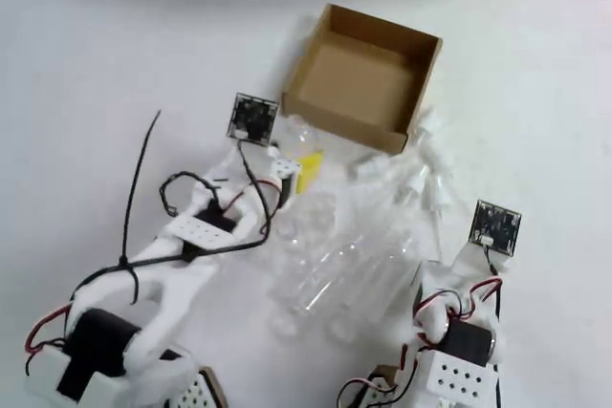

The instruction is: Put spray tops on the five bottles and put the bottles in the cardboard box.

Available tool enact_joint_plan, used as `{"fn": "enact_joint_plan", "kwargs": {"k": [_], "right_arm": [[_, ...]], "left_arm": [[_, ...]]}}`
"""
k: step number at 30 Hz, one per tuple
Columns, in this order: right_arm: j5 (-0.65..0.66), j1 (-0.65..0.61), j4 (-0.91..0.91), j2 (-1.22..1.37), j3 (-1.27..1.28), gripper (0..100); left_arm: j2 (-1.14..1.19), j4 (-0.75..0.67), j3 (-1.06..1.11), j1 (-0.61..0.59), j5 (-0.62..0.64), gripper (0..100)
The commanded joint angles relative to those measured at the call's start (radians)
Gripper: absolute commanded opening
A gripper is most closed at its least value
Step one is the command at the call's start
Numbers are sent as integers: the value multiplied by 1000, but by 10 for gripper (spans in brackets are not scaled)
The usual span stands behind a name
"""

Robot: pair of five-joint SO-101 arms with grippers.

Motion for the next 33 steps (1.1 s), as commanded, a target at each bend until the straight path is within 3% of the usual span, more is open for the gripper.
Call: {"fn": "enact_joint_plan", "kwargs": {"k": [1, 9, 16, 18, 24, 27, 33], "right_arm": [[-5, -5, 10, 5, 5, 16], [-5, -5, 10, 5, 5, 16], [-5, -5, 10, 5, 5, 16], [-5, -5, 10, 5, 5, 16], [-5, -5, 10, 5, 5, 16], [-5, -5, 10, 5, 5, 16], [-5, -5, 10, 5, 5, 16]], "left_arm": [[13, -25, -17, -70, -8, 257], [13, -25, -11, -255, -2, 256], [-70, 3, -11, -383, 147, 256], [-140, 132, -21, -383, 204, 256], [-298, 689, -241, -335, 387, 256], [-272, 787, -327, -277, 431, 256], [-125, 825, -496, -231, 614, 256]]}}
